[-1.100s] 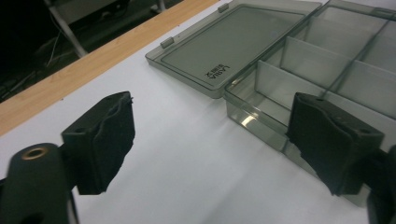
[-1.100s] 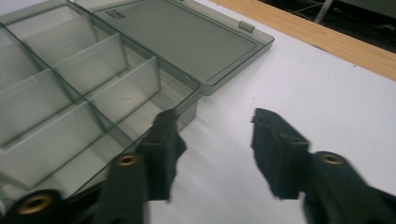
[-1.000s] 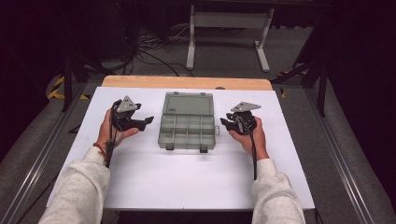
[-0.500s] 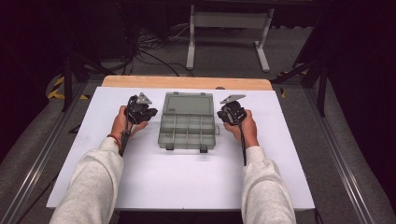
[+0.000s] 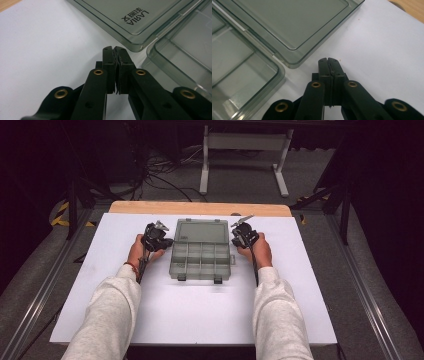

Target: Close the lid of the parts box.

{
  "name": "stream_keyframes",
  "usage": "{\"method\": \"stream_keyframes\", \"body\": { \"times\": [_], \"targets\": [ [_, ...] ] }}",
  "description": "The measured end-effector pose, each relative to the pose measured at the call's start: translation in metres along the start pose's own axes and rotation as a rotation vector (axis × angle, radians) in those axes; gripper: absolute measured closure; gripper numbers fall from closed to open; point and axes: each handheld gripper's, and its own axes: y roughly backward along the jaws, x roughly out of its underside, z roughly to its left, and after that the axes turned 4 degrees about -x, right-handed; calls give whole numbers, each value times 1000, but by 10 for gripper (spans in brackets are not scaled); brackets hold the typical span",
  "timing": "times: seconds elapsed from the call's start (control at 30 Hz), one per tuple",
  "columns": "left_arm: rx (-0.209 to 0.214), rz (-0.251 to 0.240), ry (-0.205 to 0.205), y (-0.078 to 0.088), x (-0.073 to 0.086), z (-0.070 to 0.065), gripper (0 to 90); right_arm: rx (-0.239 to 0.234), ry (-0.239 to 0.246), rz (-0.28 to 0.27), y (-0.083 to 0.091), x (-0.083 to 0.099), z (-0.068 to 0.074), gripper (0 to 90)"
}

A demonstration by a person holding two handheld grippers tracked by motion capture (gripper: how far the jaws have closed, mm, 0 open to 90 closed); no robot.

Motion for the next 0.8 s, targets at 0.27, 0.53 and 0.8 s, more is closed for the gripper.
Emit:
{"method": "stream_keyframes", "body": {
  "times": [0.27,0.53,0.8],
  "targets": [
    [-7,16,-19,-6,-9,3,865,-17,36,-2,-8,-4,1,900],
    [-29,45,-29,-10,-17,6,825,-19,51,-2,-8,-4,0,900],
    [-53,41,-14,-16,-23,7,844,-44,6,-56,-13,-3,-8,900]
  ]
}}
